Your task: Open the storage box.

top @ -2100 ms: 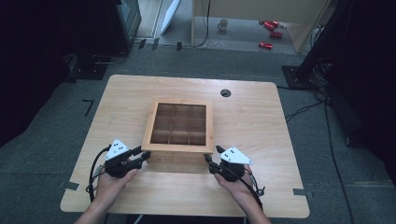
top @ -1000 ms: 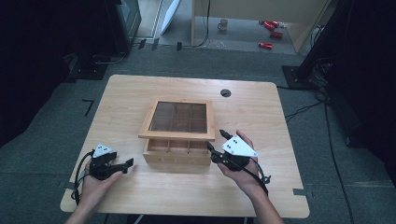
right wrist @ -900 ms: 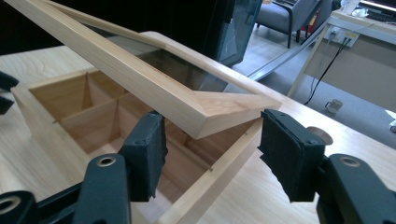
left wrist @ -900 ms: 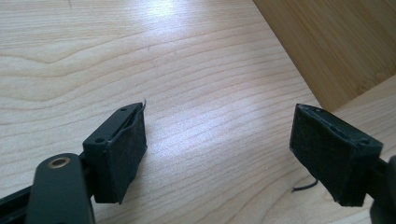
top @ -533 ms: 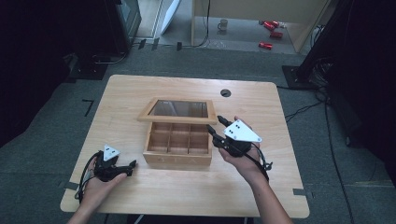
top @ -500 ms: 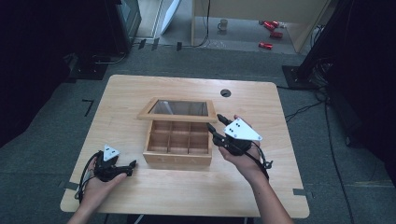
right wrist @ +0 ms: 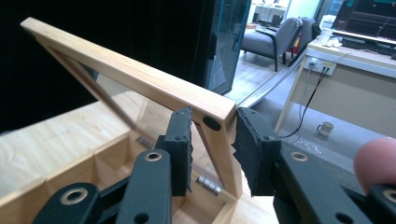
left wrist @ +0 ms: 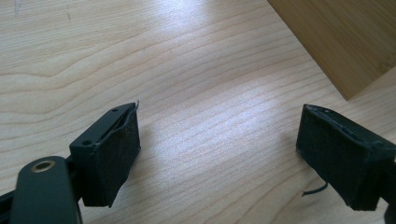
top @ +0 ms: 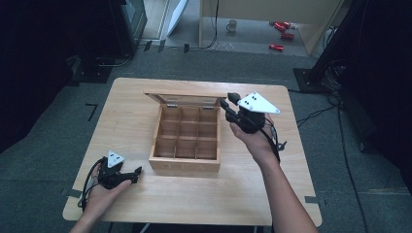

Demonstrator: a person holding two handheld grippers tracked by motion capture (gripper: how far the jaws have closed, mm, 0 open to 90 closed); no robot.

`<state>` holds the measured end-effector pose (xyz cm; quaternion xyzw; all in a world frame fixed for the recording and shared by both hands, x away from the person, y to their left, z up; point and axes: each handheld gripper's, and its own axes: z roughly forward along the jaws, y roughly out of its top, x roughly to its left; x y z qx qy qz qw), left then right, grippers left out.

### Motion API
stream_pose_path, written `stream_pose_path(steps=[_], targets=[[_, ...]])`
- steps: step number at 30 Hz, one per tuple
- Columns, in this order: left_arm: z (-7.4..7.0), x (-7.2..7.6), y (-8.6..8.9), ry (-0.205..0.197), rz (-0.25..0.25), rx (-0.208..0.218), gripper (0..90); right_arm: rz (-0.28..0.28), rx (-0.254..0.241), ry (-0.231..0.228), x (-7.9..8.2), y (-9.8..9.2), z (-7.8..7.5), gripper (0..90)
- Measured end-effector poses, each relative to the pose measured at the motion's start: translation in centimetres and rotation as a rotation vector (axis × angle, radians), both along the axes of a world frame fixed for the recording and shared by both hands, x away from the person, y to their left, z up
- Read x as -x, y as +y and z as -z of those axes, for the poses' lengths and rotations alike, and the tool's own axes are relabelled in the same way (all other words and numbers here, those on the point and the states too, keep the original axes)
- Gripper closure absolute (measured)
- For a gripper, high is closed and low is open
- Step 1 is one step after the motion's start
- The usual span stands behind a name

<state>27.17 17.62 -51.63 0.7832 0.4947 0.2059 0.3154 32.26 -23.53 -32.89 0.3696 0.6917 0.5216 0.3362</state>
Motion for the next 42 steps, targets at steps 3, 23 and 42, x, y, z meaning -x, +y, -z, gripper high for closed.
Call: stream_pose_path(steps=[3, 23, 42], targets=[[0.0, 0.0, 0.0, 0.0, 0.001, 0.001, 13.6, 0.01, -0.021, 0.004, -1.3, -0.2, -0.6, 70.7], [-0.1, -0.2, 0.1, 0.009, 0.041, 0.034, 13.7, 0.059, -0.193, 0.106, -10.7, -1.2, -1.8, 80.8], [0.0, -0.1, 0.0, 0.007, 0.063, 0.04, 13.9, 0.162, -0.106, 0.222, -16.2, 2.0, 2.1, 78.5]])
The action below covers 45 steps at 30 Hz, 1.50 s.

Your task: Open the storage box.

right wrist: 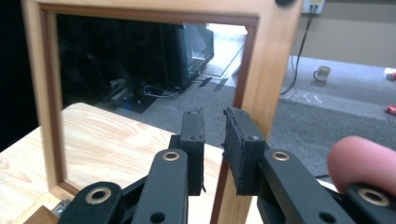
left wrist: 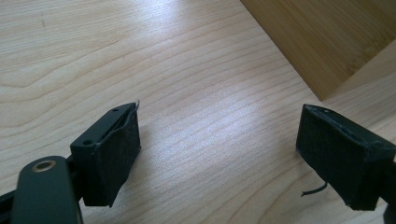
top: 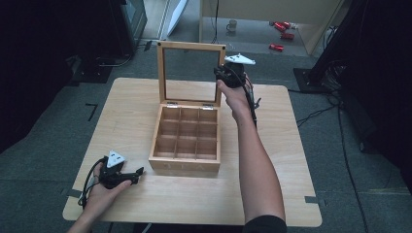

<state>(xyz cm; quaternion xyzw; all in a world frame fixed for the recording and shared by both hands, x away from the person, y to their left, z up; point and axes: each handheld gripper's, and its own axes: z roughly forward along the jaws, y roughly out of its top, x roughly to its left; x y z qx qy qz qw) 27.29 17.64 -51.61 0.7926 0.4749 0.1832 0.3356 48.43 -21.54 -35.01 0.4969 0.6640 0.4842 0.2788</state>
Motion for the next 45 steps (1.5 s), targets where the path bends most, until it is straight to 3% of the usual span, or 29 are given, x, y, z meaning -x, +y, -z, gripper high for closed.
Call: stream_pose_path(steps=[3, 15, 18, 20, 24, 27, 30, 36, 45], targets=[[0.0, 0.0, 0.0, -0.001, 0.001, -0.002, 13.9, 0.019, -0.021, -0.003, 0.0, -0.2, 0.2, 77.7], [0.0, 0.0, -0.1, -0.005, -0.001, -0.004, 13.9, 0.037, 0.003, 0.015, -0.2, -0.4, 0.3, 75.3], [0.1, 0.1, -0.1, -0.006, 0.0, -0.007, 13.9, 0.024, -0.013, 0.013, 0.2, -0.5, 0.1, 70.4], [0.1, 0.1, -0.1, -0.007, 0.002, -0.014, 14.0, 0.007, -0.033, 0.012, 0.6, -0.6, 0.0, 61.5], [0.1, 0.2, -0.3, -0.013, 0.0, -0.027, 13.9, -0.022, -0.049, 0.017, 1.8, -0.9, -0.4, 40.1], [0.1, 0.2, -0.4, -0.015, -0.003, -0.033, 13.9, -0.04, -0.053, 0.017, 3.1, -1.4, -0.6, 28.7], [0.1, 0.2, -0.4, -0.016, -0.003, -0.034, 14.0, -0.03, -0.027, 0.015, 4.7, -2.4, -0.6, 19.5], [0.2, 0.2, -0.4, -0.019, -0.006, -0.033, 14.0, -0.004, -0.064, 0.025, 6.6, -4.5, -0.6, 14.6], [0.2, 0.3, -0.4, -0.02, -0.008, -0.032, 13.9, 0.0, -0.029, 0.047, 10.6, -7.6, 1.3, 11.5]])
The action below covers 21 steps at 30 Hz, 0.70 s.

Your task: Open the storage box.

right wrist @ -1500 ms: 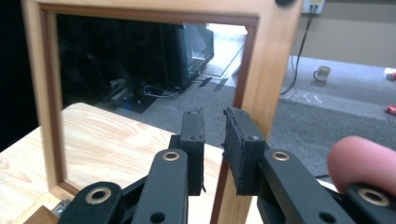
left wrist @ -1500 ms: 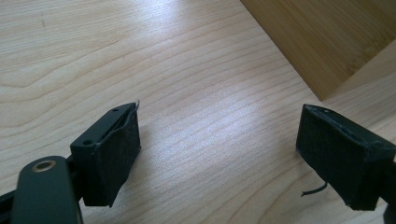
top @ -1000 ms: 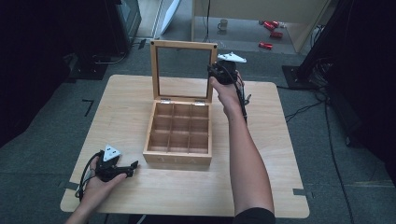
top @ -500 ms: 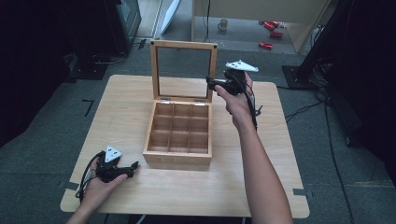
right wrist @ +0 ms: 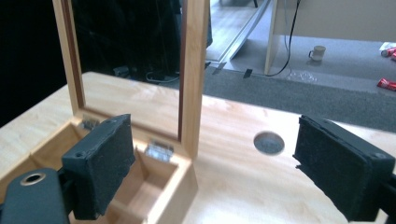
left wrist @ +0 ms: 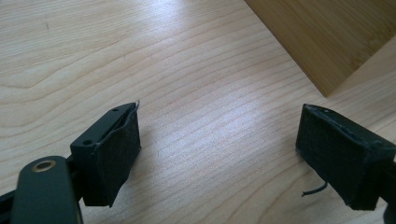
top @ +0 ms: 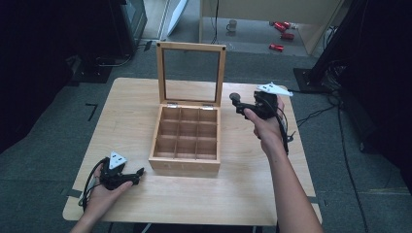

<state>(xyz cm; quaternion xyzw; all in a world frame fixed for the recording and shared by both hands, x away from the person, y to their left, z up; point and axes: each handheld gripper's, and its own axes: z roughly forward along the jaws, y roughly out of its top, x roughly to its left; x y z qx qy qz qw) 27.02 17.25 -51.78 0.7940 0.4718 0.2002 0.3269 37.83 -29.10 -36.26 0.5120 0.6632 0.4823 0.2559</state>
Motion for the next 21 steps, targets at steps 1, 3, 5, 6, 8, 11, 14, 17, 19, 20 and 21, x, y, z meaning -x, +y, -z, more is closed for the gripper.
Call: stream_pose_path(steps=[1, 3, 5, 6, 8, 11, 14, 17, 19, 20, 21], targets=[[0.0, 0.0, 0.0, 0.0, 0.0, 0.0, 13.9, -0.001, 0.004, 0.002, 0.5, -0.3, 0.2, 11.4], [0.0, 0.0, 0.0, 0.0, 0.0, 0.002, 13.9, 0.0, 0.011, 0.005, 1.3, -0.9, 0.7, 11.4], [0.0, 0.0, 0.0, -0.001, 0.002, -0.001, 13.8, 0.004, 0.015, 0.011, 2.2, -1.4, 1.2, 11.4], [0.0, 0.0, 0.0, 0.0, 0.002, -0.002, 13.8, 0.006, 0.018, 0.013, 2.5, -1.7, 1.4, 11.3], [0.0, 0.0, 0.1, 0.001, 0.002, -0.001, 13.5, 0.014, 0.026, 0.016, 3.3, -2.4, 1.8, 11.3], [0.0, 0.0, 0.2, 0.004, 0.001, 0.011, 13.3, 0.027, 0.029, 0.023, 4.3, -3.4, 2.3, 11.3], [0.0, 0.0, 0.2, 0.004, -0.001, 0.014, 13.3, 0.044, 0.047, 0.039, 5.5, -4.6, 3.4, 11.3], [0.0, 0.0, 0.1, 0.003, -0.001, 0.008, 13.4, 0.058, 0.058, 0.052, 6.3, -5.4, 4.4, 11.3], [0.0, 0.0, 0.1, 0.004, -0.002, 0.007, 13.4, 0.062, 0.06, 0.056, 6.6, -5.7, 4.8, 11.4], [0.0, 0.0, 0.1, 0.003, -0.002, 0.007, 13.4, 0.065, 0.054, 0.066, 6.9, -5.9, 5.2, 11.3], [0.0, 0.0, 0.1, 0.003, -0.002, 0.006, 13.3, 0.069, 0.051, 0.074, 7.2, -6.2, 5.6, 11.3]])
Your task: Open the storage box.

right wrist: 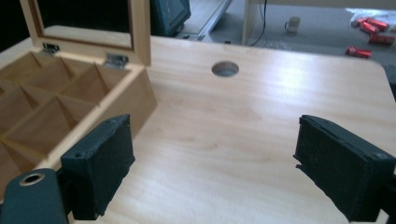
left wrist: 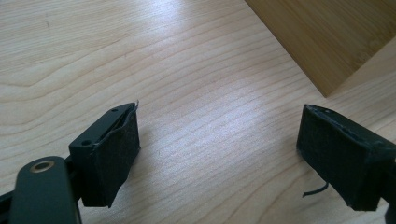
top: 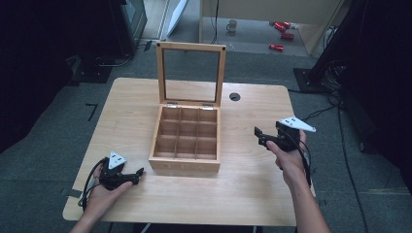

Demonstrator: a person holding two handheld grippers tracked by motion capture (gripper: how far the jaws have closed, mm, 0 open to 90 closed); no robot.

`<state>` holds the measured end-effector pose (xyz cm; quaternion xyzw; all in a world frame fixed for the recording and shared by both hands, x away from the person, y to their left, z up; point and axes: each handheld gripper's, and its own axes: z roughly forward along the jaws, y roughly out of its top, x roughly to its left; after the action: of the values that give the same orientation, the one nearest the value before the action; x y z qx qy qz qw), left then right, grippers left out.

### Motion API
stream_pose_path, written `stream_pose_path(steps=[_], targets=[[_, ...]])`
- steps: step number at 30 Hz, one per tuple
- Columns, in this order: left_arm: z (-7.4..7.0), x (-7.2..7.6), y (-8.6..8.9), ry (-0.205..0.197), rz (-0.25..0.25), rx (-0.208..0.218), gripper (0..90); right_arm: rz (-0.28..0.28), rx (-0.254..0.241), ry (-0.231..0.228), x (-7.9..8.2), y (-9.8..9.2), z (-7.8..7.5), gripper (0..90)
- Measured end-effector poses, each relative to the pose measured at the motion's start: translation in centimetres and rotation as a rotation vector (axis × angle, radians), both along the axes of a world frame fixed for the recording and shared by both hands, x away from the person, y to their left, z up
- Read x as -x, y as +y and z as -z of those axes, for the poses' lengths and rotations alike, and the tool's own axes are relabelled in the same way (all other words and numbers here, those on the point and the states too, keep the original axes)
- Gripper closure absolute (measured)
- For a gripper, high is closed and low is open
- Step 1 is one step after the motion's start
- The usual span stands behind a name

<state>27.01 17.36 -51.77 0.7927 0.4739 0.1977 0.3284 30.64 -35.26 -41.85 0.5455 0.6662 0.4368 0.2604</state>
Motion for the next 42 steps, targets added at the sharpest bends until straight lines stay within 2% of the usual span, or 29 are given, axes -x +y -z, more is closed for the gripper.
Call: stream_pose_path(steps=[1, 8, 11, 15, 25, 26, 27, 30, 31, 32, 35, 42], targets=[[0.0, 0.0, 0.0, 0.0, 0.0, 0.0, 13.3, 0.009, 0.002, 0.009, 0.6, -0.5, 0.7, 11.3], [0.0, 0.0, 0.0, 0.001, -0.002, 0.003, 13.3, 0.034, 0.002, 0.04, 2.1, -1.9, 2.6, 11.3], [0.0, -0.1, 0.1, 0.006, -0.012, 0.0, 10.1, 0.053, 0.0, 0.067, 3.1, -2.8, 4.0, 11.4], [0.0, -0.1, 0.1, 0.006, -0.032, -0.005, 10.1, 0.065, -0.011, 0.091, 3.8, -3.4, 5.1, 11.3], [0.0, -0.1, 0.1, 0.005, -0.036, -0.012, 9.9, 0.091, 0.058, 0.169, 6.0, -4.8, 8.7, 11.3], [0.0, -0.1, 0.1, 0.005, -0.036, -0.013, 9.9, 0.091, 0.058, 0.169, 6.0, -4.8, 8.7, 11.3], [0.0, -0.1, 0.0, 0.005, -0.036, -0.014, 9.9, 0.106, 0.088, 0.183, 6.2, -5.1, 9.3, 11.3], [0.0, -0.1, 0.0, 0.005, -0.036, -0.014, 9.8, 0.112, 0.107, 0.193, 6.5, -5.1, 9.6, 11.3], [0.0, -0.1, 0.0, 0.005, -0.036, -0.014, 9.8, 0.116, 0.133, 0.2, 6.7, -5.0, 9.9, 11.3], [0.0, -0.1, 0.0, 0.005, -0.036, -0.014, 9.8, 0.116, 0.133, 0.2, 6.7, -5.0, 9.9, 11.3], [0.0, -0.1, 0.0, 0.005, -0.036, -0.015, 9.8, 0.126, 0.174, 0.214, 6.7, -4.8, 10.6, 10.8], [0.0, -0.1, 0.0, 0.005, -0.036, -0.014, 9.8, 0.124, 0.15, 0.217, 6.6, -5.1, 10.7, 10.3]])
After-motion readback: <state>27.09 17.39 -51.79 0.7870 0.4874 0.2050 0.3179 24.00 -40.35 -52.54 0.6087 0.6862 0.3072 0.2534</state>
